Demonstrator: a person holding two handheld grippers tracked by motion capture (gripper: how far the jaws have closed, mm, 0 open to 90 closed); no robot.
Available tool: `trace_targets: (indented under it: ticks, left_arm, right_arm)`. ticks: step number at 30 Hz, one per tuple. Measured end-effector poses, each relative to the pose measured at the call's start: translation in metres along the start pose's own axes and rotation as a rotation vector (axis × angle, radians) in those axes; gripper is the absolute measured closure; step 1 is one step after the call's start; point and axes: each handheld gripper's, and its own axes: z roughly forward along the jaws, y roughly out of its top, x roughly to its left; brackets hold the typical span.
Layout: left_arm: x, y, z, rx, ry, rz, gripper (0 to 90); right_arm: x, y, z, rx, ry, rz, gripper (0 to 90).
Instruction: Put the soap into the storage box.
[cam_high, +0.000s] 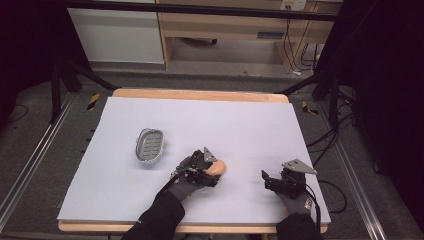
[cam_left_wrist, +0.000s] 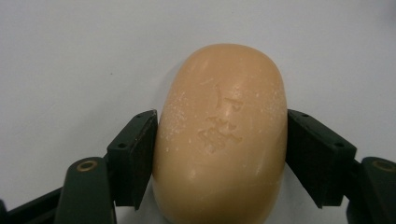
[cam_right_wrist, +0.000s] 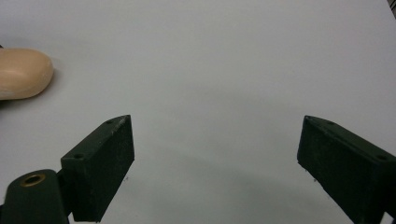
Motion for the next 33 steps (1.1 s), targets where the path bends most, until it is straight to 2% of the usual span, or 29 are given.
trace_targets:
  ticks: [4, 8, 11, 14, 19, 23, 26, 33]
  left_arm:
    - [-0.002, -0.001, -0.002, 0.002, -0.008, -0.015, 31.2]
    - [-0.007, -0.005, -0.009, -0.022, 0.022, -0.051, 31.4]
    - [-0.01, -0.007, -0.01, -0.02, 0.038, -0.052, 31.4]
    - [-0.011, -0.01, -0.009, -0.015, 0.046, -0.045, 31.2]
    - [-0.01, -0.009, -0.007, -0.016, 0.036, 0.0, 26.9]
    - [-0.009, -0.007, -0.004, -0.025, 0.032, 0.0, 27.8]
    - [-0.006, -0.004, -0.002, -0.022, 0.011, -0.013, 30.1]
    - [-0.006, -0.001, -0.001, -0.007, 0.003, -0.01, 31.5]
  right_arm:
    - [0.0, 0.0, 0.0, 0.004, 0.003, 0.003, 11.1]
    - [0.0, 0.0, 0.0, 0.004, -0.001, -0.002, 11.0]
    - [0.0, 0.0, 0.0, 0.005, 0.001, -0.002, 10.9]
    - [0.0, 0.0, 0.0, 0.004, 0.0, -0.001, 10.9]
    - [0.0, 0.0, 0.0, 0.007, 0.0, -0.003, 10.8]
    - [0.0, 0.0, 0.0, 0.008, 0.0, -0.003, 10.7]
    - [0.0, 0.0, 0.0, 0.006, -0.001, 0.001, 10.5]
    - [-0.001, 0.0, 0.0, 0.005, -0.002, 0.011, 10.4]
